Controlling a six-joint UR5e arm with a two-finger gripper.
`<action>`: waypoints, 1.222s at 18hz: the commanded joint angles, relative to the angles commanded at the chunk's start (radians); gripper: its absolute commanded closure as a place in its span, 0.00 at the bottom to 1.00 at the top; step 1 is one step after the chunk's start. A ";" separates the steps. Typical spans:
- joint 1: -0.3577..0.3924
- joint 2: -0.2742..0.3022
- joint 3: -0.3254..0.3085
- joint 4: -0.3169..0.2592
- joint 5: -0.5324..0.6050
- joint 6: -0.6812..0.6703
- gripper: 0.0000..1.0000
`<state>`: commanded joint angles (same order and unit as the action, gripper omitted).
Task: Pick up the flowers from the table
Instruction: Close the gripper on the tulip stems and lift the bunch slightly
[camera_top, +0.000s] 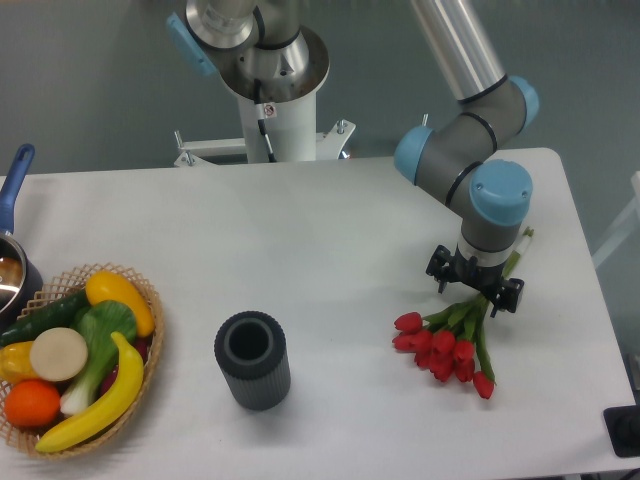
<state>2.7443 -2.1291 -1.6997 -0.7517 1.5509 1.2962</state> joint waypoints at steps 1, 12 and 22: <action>0.000 -0.005 0.008 0.000 -0.002 0.000 0.01; -0.015 -0.008 0.025 0.000 0.003 -0.089 1.00; 0.000 0.093 0.029 -0.008 0.126 -0.087 1.00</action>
<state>2.7442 -2.0356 -1.6706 -0.7593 1.6766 1.2088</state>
